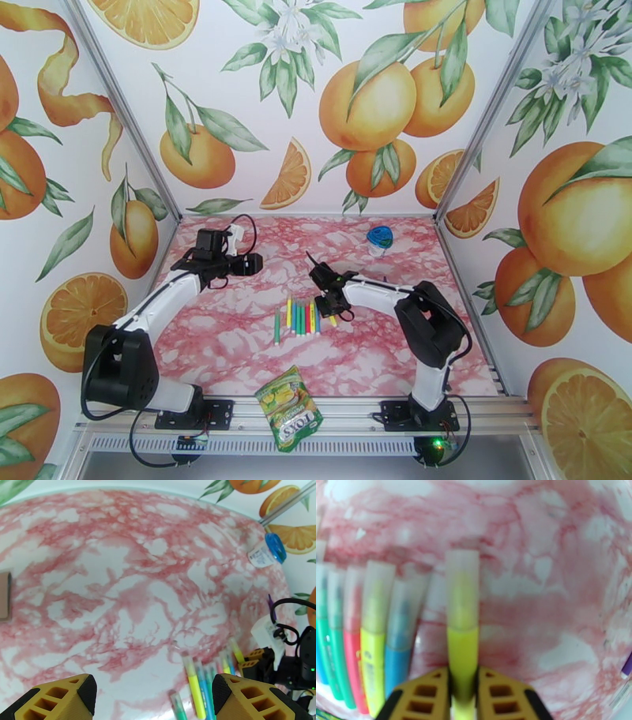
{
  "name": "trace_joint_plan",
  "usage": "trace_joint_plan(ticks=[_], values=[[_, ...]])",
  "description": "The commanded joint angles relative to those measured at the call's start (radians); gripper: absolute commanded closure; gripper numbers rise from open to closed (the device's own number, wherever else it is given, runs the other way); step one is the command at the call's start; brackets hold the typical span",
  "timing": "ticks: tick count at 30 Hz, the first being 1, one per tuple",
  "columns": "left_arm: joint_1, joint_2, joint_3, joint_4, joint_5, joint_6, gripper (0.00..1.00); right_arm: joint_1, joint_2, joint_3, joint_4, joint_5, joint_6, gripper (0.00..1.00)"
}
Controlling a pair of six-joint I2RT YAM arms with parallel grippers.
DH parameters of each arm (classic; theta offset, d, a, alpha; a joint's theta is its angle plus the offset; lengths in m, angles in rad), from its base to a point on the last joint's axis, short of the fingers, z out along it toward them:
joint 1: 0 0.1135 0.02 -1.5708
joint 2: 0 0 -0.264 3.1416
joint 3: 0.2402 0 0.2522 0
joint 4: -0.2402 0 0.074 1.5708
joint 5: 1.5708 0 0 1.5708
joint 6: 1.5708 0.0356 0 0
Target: Open the pen caps
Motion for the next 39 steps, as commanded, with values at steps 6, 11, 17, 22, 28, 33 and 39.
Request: trace_joint_plan(ticks=[6, 11, 17, 22, 28, 33, 39], values=[[-0.059, 0.035, 0.043, 0.004, 0.017, -0.014, 0.19, -0.026, -0.125, -0.067, 0.101, -0.024, 0.000, 0.81], [-0.071, 0.047, 0.056, 0.020, 0.060, -0.036, 0.19, -0.029, -0.174, -0.087, 0.152, -0.085, -0.019, 0.82], [-0.088, 0.072, 0.089, 0.061, 0.213, -0.101, 0.19, -0.028, -0.327, -0.191, 0.362, -0.282, -0.044, 0.82], [-0.105, 0.083, 0.093, 0.131, 0.334, -0.147, 0.20, -0.030, -0.389, -0.231, 0.464, -0.348, -0.044, 0.82], [-0.128, 0.097, 0.102, 0.185, 0.422, -0.182, 0.22, -0.028, -0.429, -0.264, 0.569, -0.417, -0.042, 0.81], [-0.158, 0.108, 0.119, 0.201, 0.464, -0.175, 0.22, -0.028, -0.438, -0.274, 0.626, -0.454, -0.038, 0.81], [-0.182, 0.127, 0.137, 0.201, 0.480, -0.176, 0.23, -0.028, -0.446, -0.281, 0.676, -0.478, -0.029, 0.81]])
